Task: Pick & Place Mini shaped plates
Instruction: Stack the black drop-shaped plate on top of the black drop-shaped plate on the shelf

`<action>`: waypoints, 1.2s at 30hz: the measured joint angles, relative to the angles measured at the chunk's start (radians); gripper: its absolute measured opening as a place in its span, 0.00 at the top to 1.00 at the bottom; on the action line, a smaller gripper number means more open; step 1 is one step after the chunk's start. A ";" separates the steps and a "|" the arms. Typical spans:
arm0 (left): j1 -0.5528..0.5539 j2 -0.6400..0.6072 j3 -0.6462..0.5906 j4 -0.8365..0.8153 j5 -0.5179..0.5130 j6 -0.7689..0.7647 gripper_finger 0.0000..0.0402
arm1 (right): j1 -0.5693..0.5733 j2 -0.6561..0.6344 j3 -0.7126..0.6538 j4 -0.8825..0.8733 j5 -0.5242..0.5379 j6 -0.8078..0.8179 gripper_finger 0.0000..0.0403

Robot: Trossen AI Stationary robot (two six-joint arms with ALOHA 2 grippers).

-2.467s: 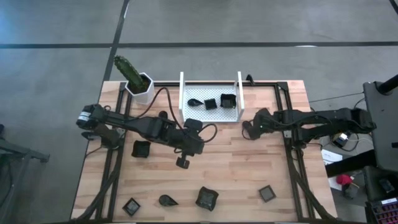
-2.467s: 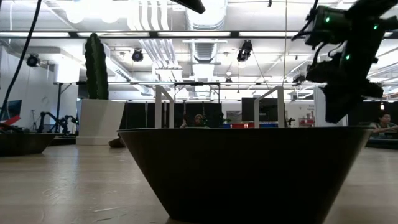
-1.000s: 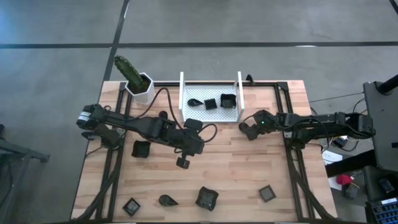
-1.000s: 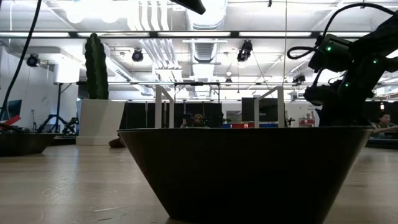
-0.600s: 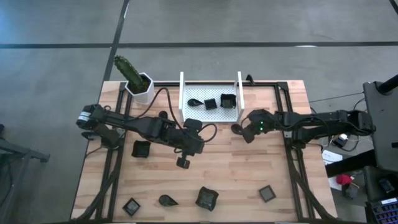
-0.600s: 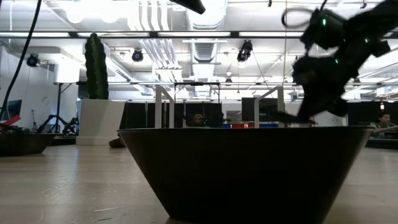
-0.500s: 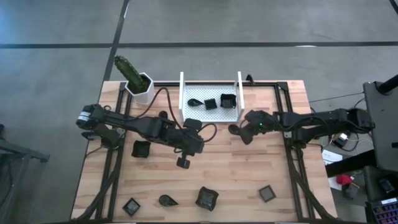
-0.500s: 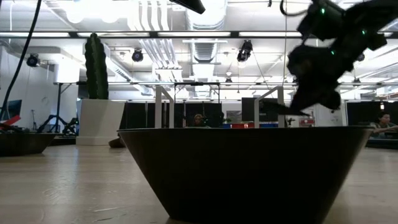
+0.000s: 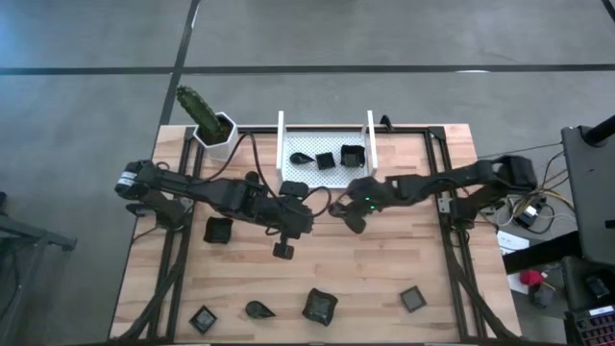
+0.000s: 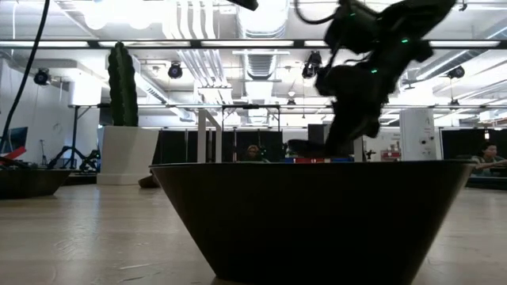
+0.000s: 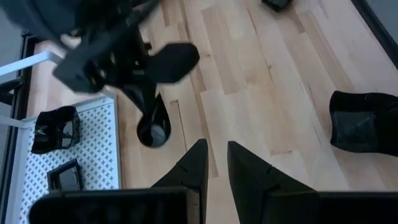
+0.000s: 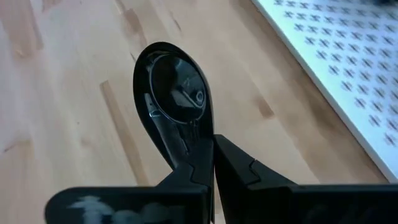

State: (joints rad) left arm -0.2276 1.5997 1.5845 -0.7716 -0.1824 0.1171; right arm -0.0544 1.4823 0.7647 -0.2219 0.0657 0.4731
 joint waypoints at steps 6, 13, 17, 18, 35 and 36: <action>-0.005 0.000 0.000 -0.001 0.000 -0.006 0.86 | -0.001 0.155 0.127 -0.007 -0.111 -0.066 0.98; -0.010 0.000 0.000 -0.006 0.000 -0.012 0.86 | -0.007 0.296 0.242 -0.035 -0.180 -0.112 0.98; -0.016 0.000 0.000 -0.010 0.000 -0.013 0.86 | -0.009 0.348 0.286 -0.073 -0.179 -0.122 0.98; -0.017 0.000 0.000 -0.013 0.000 -0.013 0.86 | -0.010 0.356 0.295 -0.078 -0.179 -0.126 0.98; -0.017 0.000 0.000 -0.014 0.000 -0.010 0.86 | -0.009 0.381 0.312 -0.093 -0.171 -0.130 0.95; -0.017 0.000 0.000 -0.014 0.000 -0.010 0.86 | -0.009 0.381 0.312 -0.093 -0.171 -0.130 0.94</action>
State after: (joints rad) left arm -0.2451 1.5997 1.5845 -0.7858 -0.1822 0.1070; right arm -0.0635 1.8629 1.0767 -0.3149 -0.1055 0.3431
